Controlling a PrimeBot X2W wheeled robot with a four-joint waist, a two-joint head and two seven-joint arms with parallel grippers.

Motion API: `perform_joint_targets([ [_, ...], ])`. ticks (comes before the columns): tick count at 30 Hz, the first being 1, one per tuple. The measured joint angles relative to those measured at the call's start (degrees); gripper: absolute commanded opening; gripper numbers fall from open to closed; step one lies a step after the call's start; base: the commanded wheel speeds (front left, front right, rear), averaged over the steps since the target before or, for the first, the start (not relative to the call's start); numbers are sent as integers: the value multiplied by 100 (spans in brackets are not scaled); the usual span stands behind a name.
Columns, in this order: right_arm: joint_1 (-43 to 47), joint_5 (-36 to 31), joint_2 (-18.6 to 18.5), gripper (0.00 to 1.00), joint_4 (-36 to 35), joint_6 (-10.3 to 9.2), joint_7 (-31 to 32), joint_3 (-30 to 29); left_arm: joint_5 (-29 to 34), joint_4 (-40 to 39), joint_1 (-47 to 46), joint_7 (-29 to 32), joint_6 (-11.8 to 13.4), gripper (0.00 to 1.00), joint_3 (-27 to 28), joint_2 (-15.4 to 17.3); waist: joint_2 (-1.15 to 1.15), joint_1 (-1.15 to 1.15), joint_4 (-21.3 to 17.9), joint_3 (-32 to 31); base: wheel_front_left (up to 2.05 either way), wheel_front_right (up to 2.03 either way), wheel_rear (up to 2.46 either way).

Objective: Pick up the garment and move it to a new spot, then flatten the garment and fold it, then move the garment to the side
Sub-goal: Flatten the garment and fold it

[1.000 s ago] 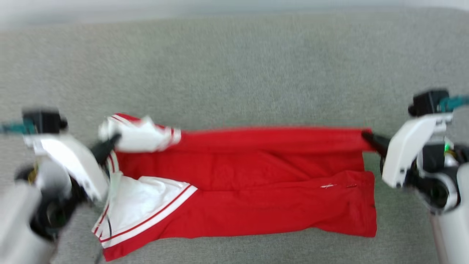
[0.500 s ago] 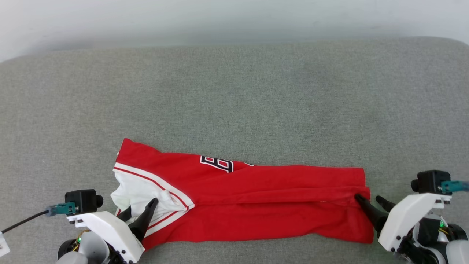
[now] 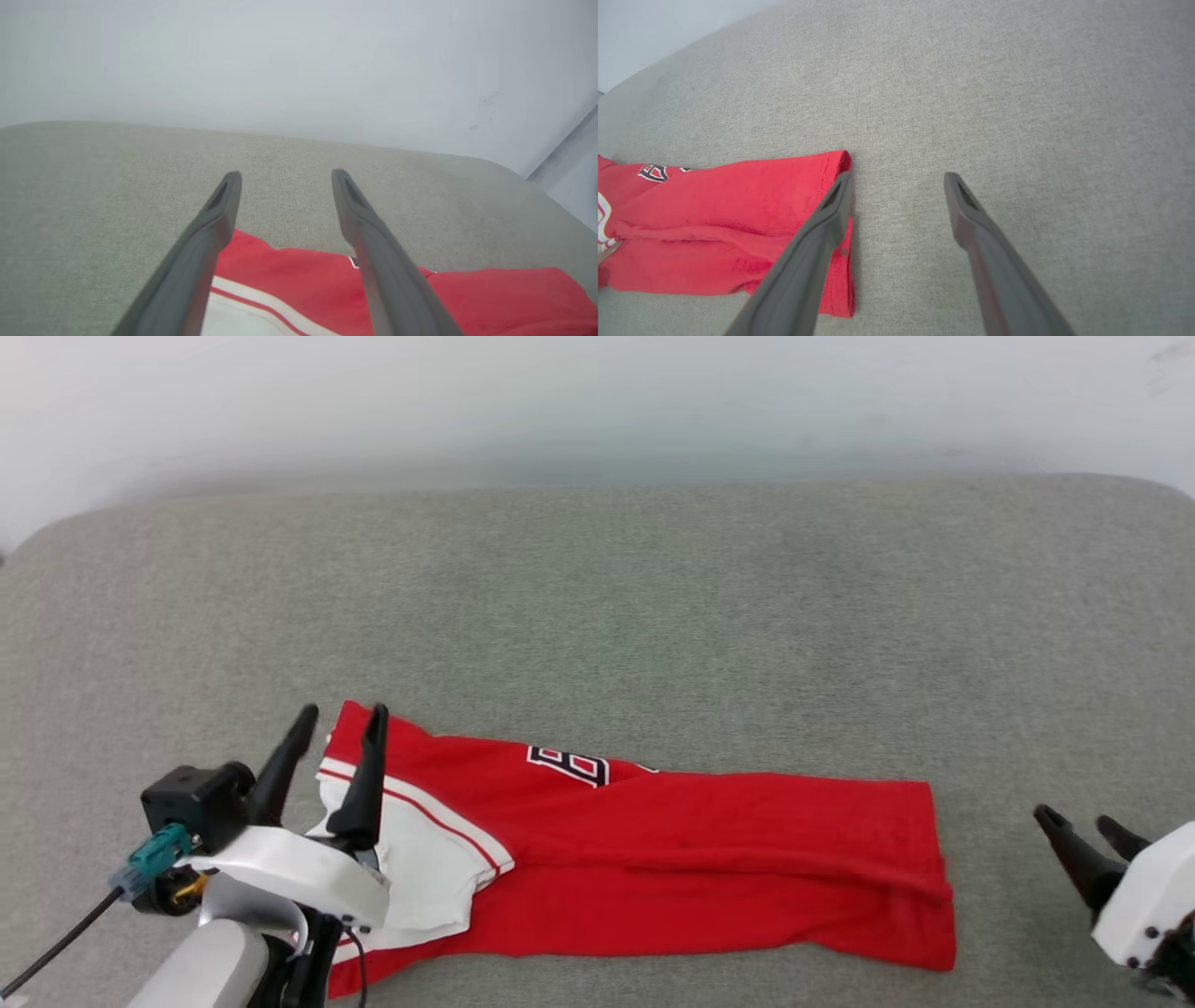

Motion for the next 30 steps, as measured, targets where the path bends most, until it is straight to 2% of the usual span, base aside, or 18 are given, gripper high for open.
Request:
perform_joint_targets([
  [6, -10, -153, -75, 100, -67, 0, 780, -218, 670, -460, -20, -196, 250, 100, 237, -70, 0, 0, 281, 108, 0, 0, 0],
  [14, -62, -129, 240, 100, 546, 0, 1013, -34, 1222, -964, 199, -212, 235, 100, 495, -238, 0, 0, 727, 368, 0, 0, 0],
  [20, -241, -55, 304, 100, 924, -2, 1040, 203, 1388, -1017, 318, -213, 138, 100, 554, -370, 0, 0, 868, 475, 0, 0, 0],
  [21, -245, -91, 304, 49, 934, -3, 1045, 272, 1406, -1013, 320, -213, 113, 100, 563, -390, 0, 0, 867, 470, 0, 0, 0],
  [23, -260, -56, 327, 0, 956, -11, 1047, 354, 1447, -994, 329, -213, 90, 100, 575, -417, 0, 0, 855, 449, 0, 0, 0],
  [30, -224, -119, 361, 0, 861, 0, 924, 706, 1601, -755, 439, -209, 38, 100, 525, -369, 0, 1, 754, 183, 0, 0, 0],
])
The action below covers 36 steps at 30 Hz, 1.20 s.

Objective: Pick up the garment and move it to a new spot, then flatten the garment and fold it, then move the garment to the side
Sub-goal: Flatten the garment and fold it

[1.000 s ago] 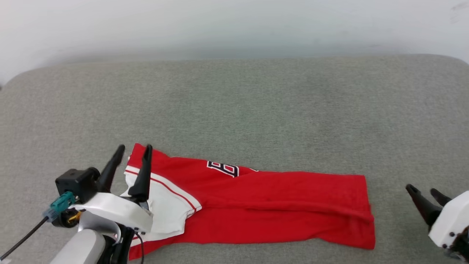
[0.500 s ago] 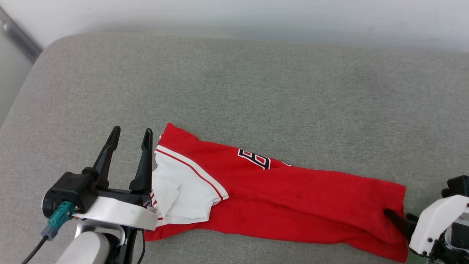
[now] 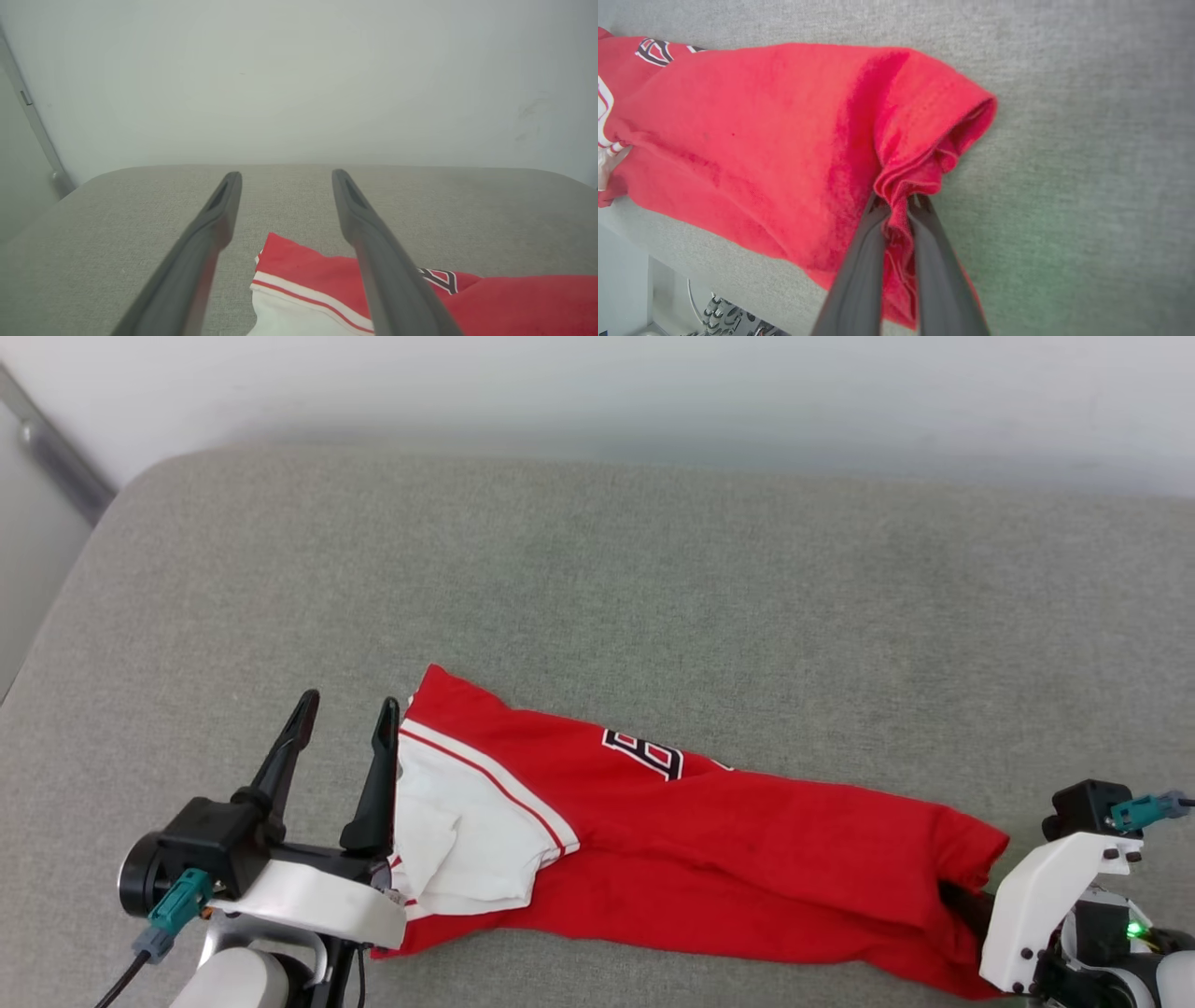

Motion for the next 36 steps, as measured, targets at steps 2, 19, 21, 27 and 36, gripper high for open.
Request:
perform_joint_targets([
  [2, 23, -34, -74, 0, -79, 0, -51, 52, -40, 19, 52, 11, 16, 100, -2, -11, 0, 0, -38, -116, 0, 0, 0],
  [19, 396, -62, -654, 0, -290, 0, 431, -1800, -136, -52, 466, 169, 163, 100, -63, 78, 0, 0, -353, -738, 0, 0, 0],
  [21, 360, 249, -426, 0, -274, 0, 655, -1995, -138, -60, 471, 177, 164, 100, -62, 81, 0, 0, -366, -742, 0, 0, 0],
  [27, 165, 1494, 290, 0, -174, 0, 1560, -2025, -155, -82, 459, 212, 152, 100, -99, 78, 0, 0, -314, -705, 0, 0, 0],
  [36, -179, 3841, 464, 0, 404, 0, 1730, -962, -135, -81, 194, 226, 59, 100, -211, 46, 0, 0, -16, -535, 0, 0, 0],
])
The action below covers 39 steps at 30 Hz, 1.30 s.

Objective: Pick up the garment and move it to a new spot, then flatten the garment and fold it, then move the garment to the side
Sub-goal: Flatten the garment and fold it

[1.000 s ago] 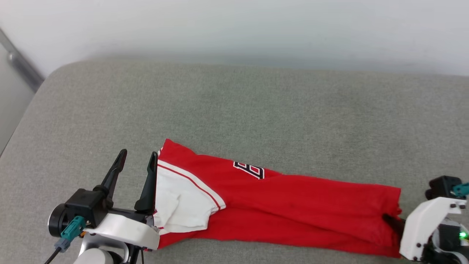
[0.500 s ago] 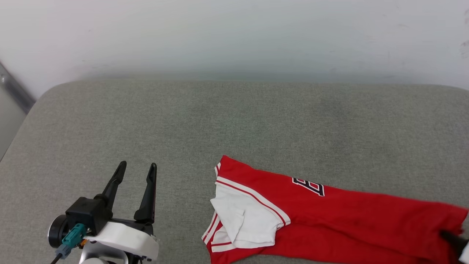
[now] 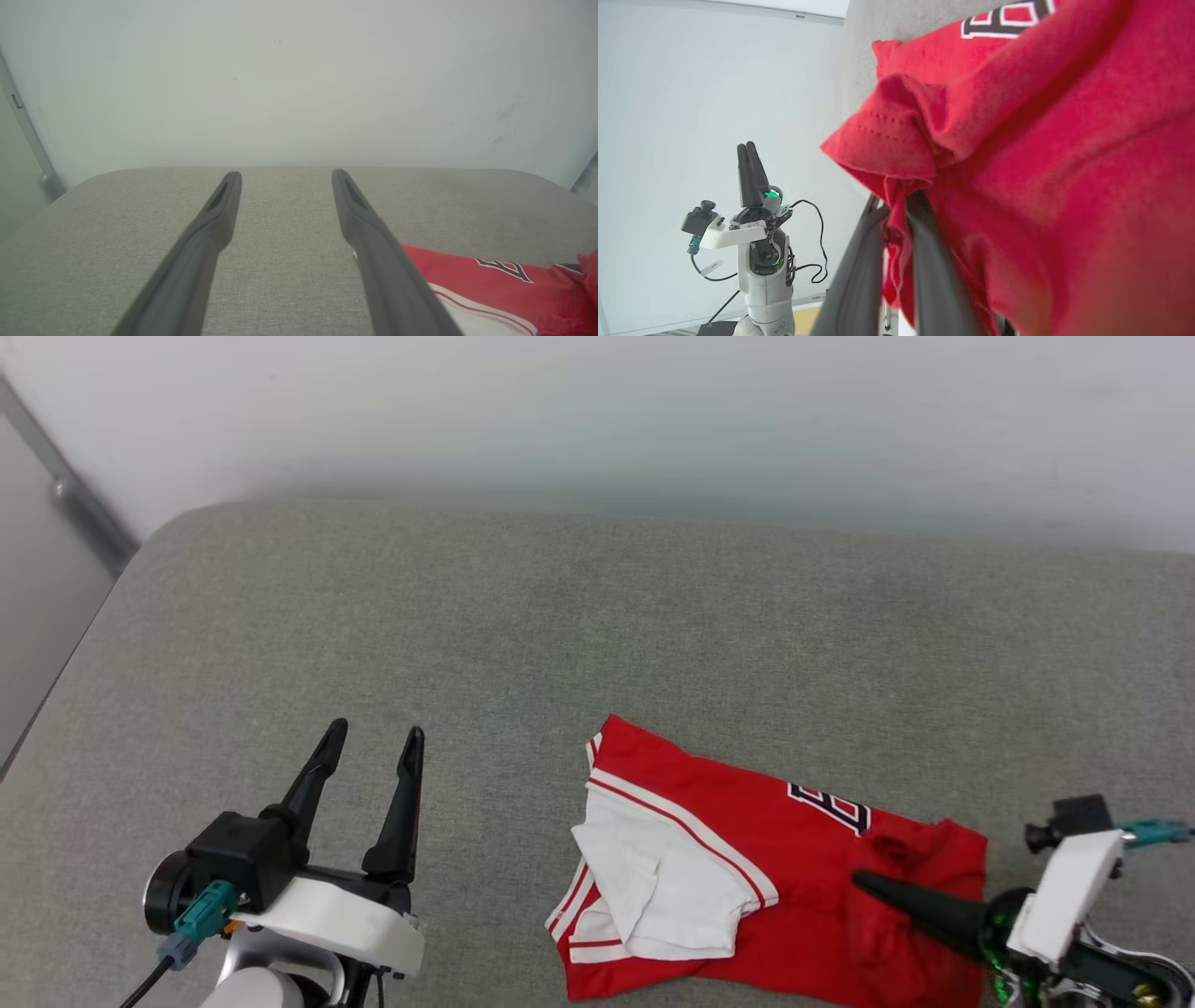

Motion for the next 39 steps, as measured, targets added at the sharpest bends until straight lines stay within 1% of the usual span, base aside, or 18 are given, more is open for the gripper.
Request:
perform_joint_targets([
  [3, -191, 499, 5, 0, 186, 0, -309, 624, -9, 31, -107, 18, -78, 100, -51, -55, 0, 0, 121, 109, 0, 0, 0],
  [9, -720, 1128, 8, 0, 530, 0, -1107, 1848, -10, 154, -354, -20, -193, 100, -134, -179, 0, 0, 338, 361, 0, 0, 0],
  [12, -1006, 1213, 14, 0, 735, 0, -1568, 2328, -20, 238, -461, -56, -242, 100, -145, -237, 0, 0, 419, 489, 0, 0, 0],
  [15, -1210, 937, 13, 0, 1082, -1, -2003, 2692, -44, 314, -526, -69, -290, 100, -165, -289, 0, 0, 484, 591, 0, 0, 0],
  [16, -1258, 920, 12, 9, 1192, -1, -2108, 2787, -44, 337, -551, -86, -303, 100, -171, -301, 0, 0, 503, 618, 0, 0, 0],
  [17, -1293, 920, 13, 32, 1293, -1, -2228, 2865, -44, 357, -570, -89, -321, 100, -178, -315, 0, 1, 521, 639, 0, 0, 0],
  [18, -1329, 873, 12, 76, 1372, -1, -2358, 2955, -44, 380, -575, -103, -336, 100, -178, -325, 0, 0, 533, 659, 0, 0, 0],
  [19, -1372, 860, 13, 100, 1416, -1, -2458, 3023, -44, 404, -576, -110, -339, 100, -178, -335, 0, 0, 539, 676, 0, 0, 0],
  [22, -1473, 855, 13, 100, 1471, -1, -2610, 3245, -44, 472, -595, -134, -350, 100, -160, -353, 0, 1, 520, 682, 0, 0, 0],
  [25, -1488, 824, -2, 100, 1346, -1, -2697, 3416, -43, 514, -596, -151, -350, 100, -143, -361, 0, 0, 466, 634, 0, 0, 0],
  [29, -1510, 515, -256, 100, 894, -1, -2977, 3737, -42, 555, -557, -163, -346, 100, -130, -357, 0, 0, 368, 515, 0, 0, 0],
  [31, -1508, 88, -509, 100, 656, 0, -3297, 3929, -42, 563, -527, -164, -337, 100, -129, -357, 0, 1, 299, 457, 0, 0, 0],
  [34, -1497, -805, -959, 100, 532, -1, -3874, 4139, -43, 560, -477, -169, -293, 100, -92, -357, 0, 0, 165, 384, 0, 0, 0],
  [37, -1456, -1685, -1272, 100, 606, 0, -4310, 4088, -43, 565, -388, -183, -245, 100, -55, -345, 0, 0, 7, 319, 0, 0, 0],
  [39, -1356, -2171, -1411, 100, 670, 0, -4486, 3893, -48, 571, -345, -190, -216, 100, -20, -326, 0, 0, -101, 271, 0, 0, 0],
])
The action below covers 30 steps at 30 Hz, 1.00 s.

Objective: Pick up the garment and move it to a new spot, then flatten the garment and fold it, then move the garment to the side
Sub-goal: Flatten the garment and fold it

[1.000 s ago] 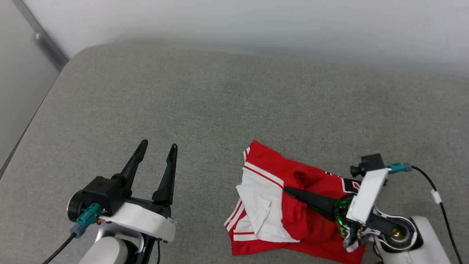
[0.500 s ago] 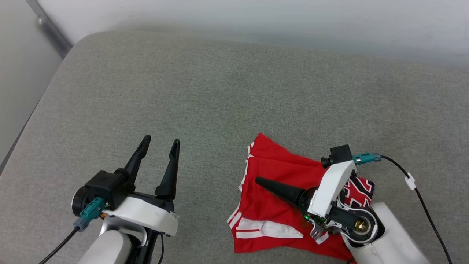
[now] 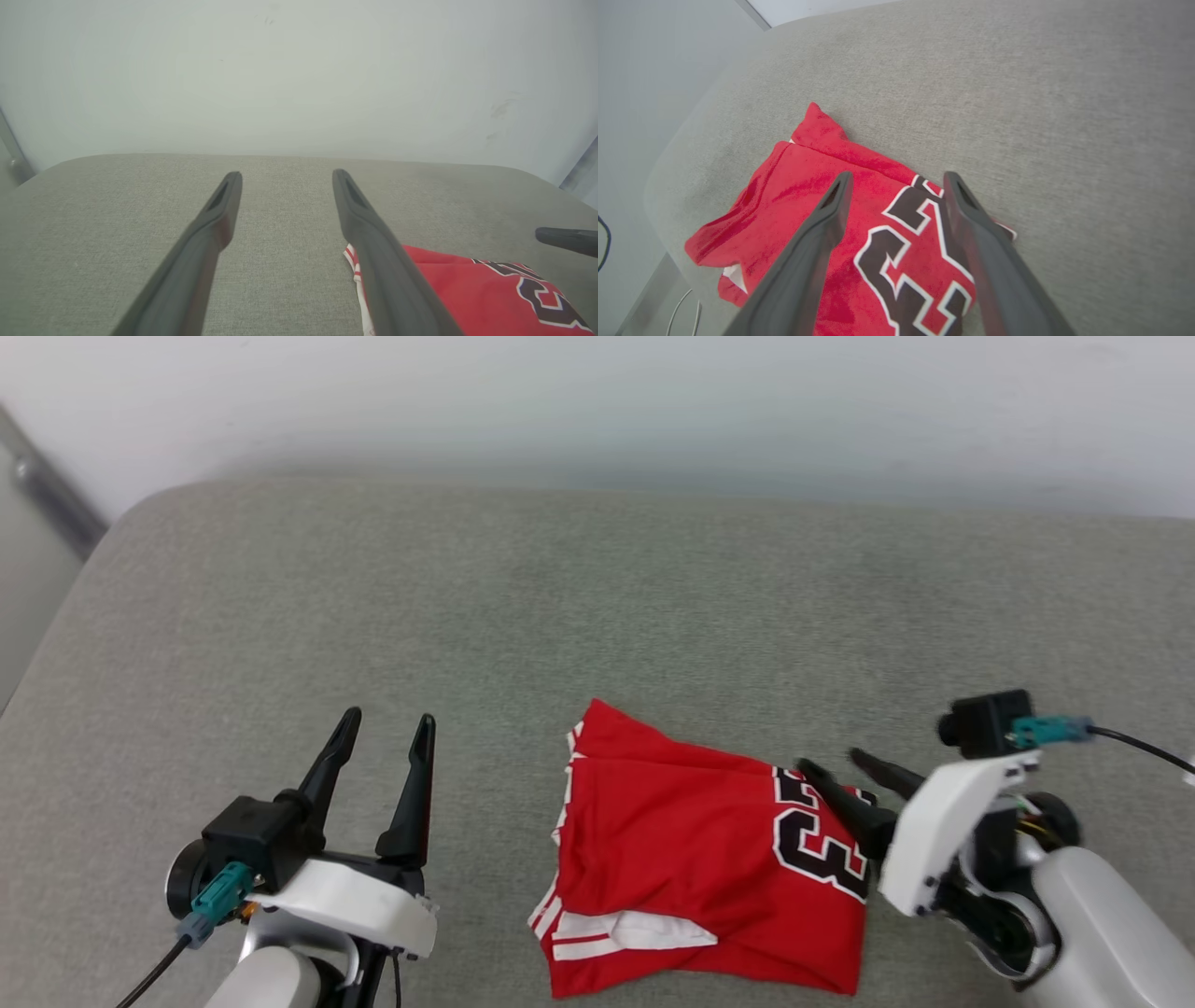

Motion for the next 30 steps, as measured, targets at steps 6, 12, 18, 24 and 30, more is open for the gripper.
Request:
perform_joint_targets([
  [6, 546, -1155, -105, 100, -196, 0, -192, -918, -57, 37, 202, -14, 76, 100, 136, 56, 0, 0, -296, -170, 0, 0, 0],
  [12, 1220, -2229, 282, 100, -1056, 0, -612, -2028, -71, 81, 374, -22, 170, 100, 248, 79, 0, 0, -475, -355, 0, 0, 0],
  [18, 1759, -2909, 848, 100, -1834, 0, -1404, -2575, -68, 194, 468, -30, 198, 100, 359, 47, 0, 0, -517, -495, 0, 0, 0],
  [24, 2297, -3173, 1135, 100, -2257, 0, -1583, -2579, 22, 221, 725, -31, 242, 100, 472, -34, 0, 0, -560, -681, 0, 0, 0],
  [30, 2668, -3276, 1280, 100, -2594, 0, -1549, -2617, 153, 244, 935, -38, 242, 100, 647, -126, 0, 0, -604, -773, 0, 0, 0],
])
